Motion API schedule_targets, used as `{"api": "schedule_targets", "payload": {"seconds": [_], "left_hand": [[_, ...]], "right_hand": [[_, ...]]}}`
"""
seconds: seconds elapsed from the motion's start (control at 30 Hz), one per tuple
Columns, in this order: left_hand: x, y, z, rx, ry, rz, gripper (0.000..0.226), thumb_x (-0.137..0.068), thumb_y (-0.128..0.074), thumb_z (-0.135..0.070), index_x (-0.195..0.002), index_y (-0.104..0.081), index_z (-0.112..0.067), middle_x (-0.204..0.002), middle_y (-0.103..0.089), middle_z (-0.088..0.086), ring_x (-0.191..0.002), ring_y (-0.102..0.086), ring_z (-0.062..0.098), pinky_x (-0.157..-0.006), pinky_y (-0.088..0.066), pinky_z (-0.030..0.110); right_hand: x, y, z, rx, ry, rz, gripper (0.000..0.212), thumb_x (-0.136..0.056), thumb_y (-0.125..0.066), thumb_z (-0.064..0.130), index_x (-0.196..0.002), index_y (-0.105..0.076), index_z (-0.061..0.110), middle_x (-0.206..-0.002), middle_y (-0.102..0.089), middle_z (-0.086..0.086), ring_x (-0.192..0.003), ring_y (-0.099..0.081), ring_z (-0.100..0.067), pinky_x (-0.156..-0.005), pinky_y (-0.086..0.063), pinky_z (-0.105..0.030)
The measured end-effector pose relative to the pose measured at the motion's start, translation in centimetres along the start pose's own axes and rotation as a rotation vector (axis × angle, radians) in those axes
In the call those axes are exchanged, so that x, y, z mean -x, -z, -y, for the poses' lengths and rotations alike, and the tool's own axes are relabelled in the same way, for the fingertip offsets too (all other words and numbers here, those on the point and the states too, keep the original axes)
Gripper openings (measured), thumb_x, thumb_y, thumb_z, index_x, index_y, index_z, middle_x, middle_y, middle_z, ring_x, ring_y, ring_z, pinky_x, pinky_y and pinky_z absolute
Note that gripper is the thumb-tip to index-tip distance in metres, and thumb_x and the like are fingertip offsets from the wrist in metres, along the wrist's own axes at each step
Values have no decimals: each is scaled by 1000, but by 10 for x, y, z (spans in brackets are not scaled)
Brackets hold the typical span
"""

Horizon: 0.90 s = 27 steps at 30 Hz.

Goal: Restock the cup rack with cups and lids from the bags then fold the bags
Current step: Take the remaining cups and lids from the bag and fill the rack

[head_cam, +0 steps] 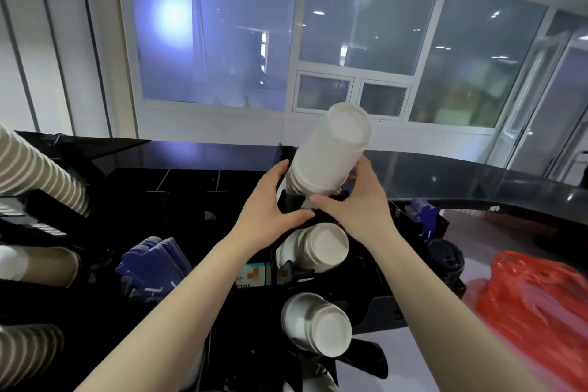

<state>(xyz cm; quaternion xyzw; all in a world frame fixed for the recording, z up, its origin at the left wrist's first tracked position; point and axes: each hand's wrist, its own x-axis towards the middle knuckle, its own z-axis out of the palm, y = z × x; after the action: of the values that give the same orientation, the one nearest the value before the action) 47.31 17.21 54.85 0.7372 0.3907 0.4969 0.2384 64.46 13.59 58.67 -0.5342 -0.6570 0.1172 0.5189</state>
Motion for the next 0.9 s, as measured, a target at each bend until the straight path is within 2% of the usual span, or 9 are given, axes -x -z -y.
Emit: {"api": "schedule_targets", "payload": {"seconds": [0.1,0.17,0.27,0.4,0.5,0.57,0.7,0.8,0.9], "left_hand": [[-16,-6,-8,46,-80,12,87,-60,-81,-38,-130,-34,-56,-128,-48,-36,-119,-44,-14,-92,-37,5],[-21,-9,-7,111,-86,20,91,-57,-85,-30,-124,-32,-63,-124,-49,-39,-117,-47,-14,-87,-36,1],[-25,-16,4,183,-58,32,96,-57,-85,-29,-132,-30,-56,-126,-53,-29,-118,-51,-6,-87,-43,8],[-25,-17,12,147,1,23,98,-61,-83,-34,-138,-25,-49,-127,-52,-30,-116,-52,-7,-93,-46,23],[-23,-17,11,83,20,-6,88,-62,-82,-38,-126,-26,-64,-122,-50,-39,-110,-52,-13,-83,-45,12],[-23,-16,9,63,24,-11,85,-62,-80,-39,-118,-26,-71,-119,-50,-43,-107,-52,-16,-78,-44,6],[-25,-16,6,54,42,-16,81,-62,-79,-36,-110,-27,-76,-111,-50,-47,-103,-50,-21,-78,-40,10],[-24,-16,7,62,57,-11,76,-62,-76,-39,-109,-29,-75,-109,-52,-45,-102,-52,-19,-77,-42,8],[-25,-13,6,57,59,27,72,-63,-74,-39,-120,-34,-61,-111,-57,-34,-104,-54,-14,-79,-42,6]], "right_hand": [[-13,-11,1,-108,-56,-18,80,-49,-86,34,-113,-39,41,-113,-57,18,-103,-55,2,-76,-45,-15],[-18,-17,1,-140,-82,-30,85,-45,-87,37,-115,-39,42,-108,-58,23,-99,-56,7,-71,-45,-13],[-23,-23,1,-147,-93,-39,89,-42,-85,45,-116,-37,41,-103,-57,27,-94,-54,12,-67,-43,-12],[-28,-24,-3,-161,-80,-66,94,-36,-83,50,-119,-39,38,-104,-56,25,-95,-55,9,-68,-43,-13],[-25,-25,-7,-172,-78,-97,92,-37,-86,50,-118,-42,42,-102,-59,28,-93,-56,15,-66,-44,-8],[-23,-27,-7,-171,-63,-122,85,-39,-86,52,-111,-41,51,-103,-55,39,-93,-51,23,-59,-43,-2],[-19,-30,-3,-217,-68,-170,76,-42,-85,53,-102,-39,59,-97,-50,49,-89,-50,25,-57,-40,2],[-19,-28,2,-259,-42,-197,73,-43,-85,49,-101,-42,59,-101,-55,40,-93,-55,17,-62,-47,-7],[-26,-14,17,-269,40,-216,71,-46,-85,47,-99,-41,63,-103,-55,40,-95,-55,17,-67,-45,-2]]}}
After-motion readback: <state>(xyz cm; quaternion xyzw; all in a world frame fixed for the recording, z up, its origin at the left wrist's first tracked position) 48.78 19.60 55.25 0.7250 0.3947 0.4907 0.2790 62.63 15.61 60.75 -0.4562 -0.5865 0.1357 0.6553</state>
